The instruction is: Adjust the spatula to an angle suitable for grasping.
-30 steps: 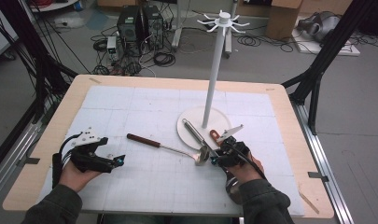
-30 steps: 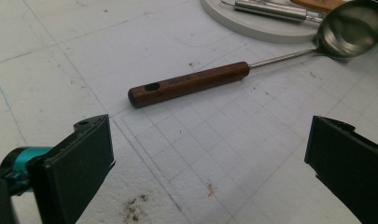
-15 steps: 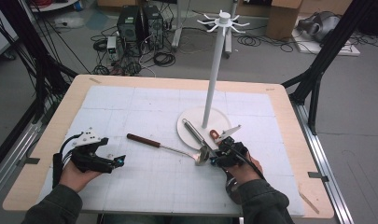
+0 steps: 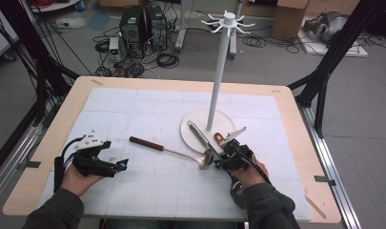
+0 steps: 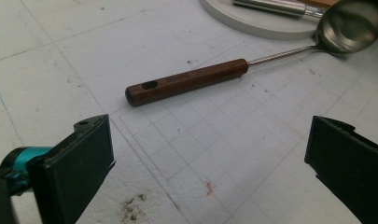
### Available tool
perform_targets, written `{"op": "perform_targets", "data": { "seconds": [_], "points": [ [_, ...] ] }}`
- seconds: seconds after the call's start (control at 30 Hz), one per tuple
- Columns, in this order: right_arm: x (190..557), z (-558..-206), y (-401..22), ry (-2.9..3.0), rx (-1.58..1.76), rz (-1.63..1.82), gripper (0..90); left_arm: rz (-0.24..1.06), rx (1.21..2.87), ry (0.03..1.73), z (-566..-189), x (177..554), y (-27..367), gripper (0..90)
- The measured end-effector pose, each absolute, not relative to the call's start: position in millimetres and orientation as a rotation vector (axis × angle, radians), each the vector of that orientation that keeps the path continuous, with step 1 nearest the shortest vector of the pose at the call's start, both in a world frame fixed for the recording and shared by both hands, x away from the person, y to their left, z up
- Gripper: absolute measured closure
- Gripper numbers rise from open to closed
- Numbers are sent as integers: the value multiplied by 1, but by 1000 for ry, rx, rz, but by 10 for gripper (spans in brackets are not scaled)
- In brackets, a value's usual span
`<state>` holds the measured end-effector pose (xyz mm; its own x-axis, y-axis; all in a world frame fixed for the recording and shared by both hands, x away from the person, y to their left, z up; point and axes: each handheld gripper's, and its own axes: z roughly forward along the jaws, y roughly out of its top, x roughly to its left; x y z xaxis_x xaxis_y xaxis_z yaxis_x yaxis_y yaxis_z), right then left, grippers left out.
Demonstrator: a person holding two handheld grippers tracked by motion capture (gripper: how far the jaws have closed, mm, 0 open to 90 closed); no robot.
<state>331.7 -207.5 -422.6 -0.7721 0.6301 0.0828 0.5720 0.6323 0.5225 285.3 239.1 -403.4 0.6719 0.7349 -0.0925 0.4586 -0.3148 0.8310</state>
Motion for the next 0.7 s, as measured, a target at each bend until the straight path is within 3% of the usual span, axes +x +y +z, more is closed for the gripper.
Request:
{"op": "perform_targets", "data": {
  "seconds": [0.7],
  "points": [
    [333, -421, -211, 2748, 1022, 844, 712, 379, 1971, 924, -404, 286, 239, 17]
  ]
}}
